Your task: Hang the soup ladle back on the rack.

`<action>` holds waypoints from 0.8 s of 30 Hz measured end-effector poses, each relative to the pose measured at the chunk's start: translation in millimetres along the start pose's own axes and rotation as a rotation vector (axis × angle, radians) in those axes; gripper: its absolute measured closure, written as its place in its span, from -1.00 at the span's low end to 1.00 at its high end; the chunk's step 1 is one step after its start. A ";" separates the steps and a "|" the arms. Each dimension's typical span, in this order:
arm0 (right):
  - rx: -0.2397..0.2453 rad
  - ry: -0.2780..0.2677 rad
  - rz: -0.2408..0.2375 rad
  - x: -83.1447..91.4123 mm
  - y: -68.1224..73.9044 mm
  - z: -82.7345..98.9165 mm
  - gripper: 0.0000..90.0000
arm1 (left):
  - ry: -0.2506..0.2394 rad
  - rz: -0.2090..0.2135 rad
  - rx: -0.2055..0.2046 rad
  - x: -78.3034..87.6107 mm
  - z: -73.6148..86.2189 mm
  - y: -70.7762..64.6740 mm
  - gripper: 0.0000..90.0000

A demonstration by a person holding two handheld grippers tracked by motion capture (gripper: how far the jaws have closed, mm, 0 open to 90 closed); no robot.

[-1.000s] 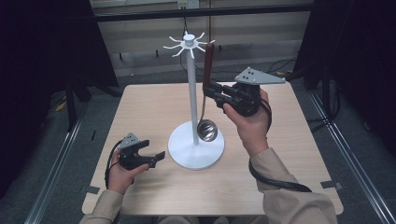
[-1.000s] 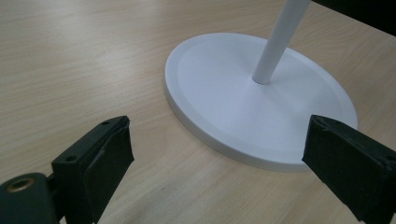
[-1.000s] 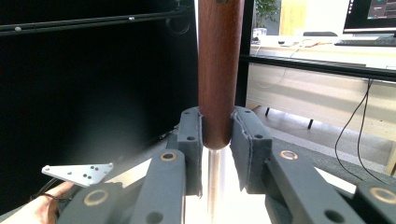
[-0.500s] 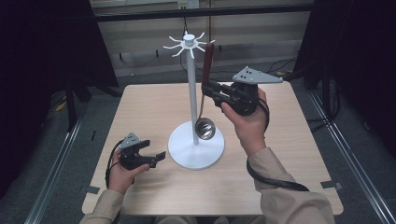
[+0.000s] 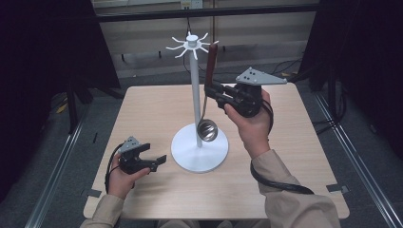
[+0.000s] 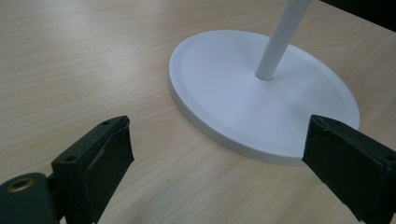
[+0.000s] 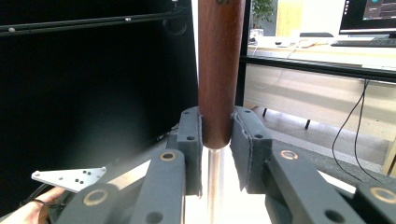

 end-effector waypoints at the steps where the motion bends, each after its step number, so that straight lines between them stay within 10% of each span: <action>1: 0.002 0.001 -0.002 0.1 -0.2 0.2 0.66 | 0.001 0.000 -0.002 -0.1 -0.1 0.0 -0.83; 24: 0.006 0.003 -0.002 -8.2 1.1 1.1 0.65 | -0.004 -0.005 0.003 1.0 -0.2 1.1 -0.82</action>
Point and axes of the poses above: each handheld gripper's, and its own axes: x roughly backward along the jaws, z roughly out of its underside, y roughly to its left, the point moved 2 cm from there along -x, roughly forward along the jaws, and after that the axes turned 6 degrees about -x, right-handed, at the moved point
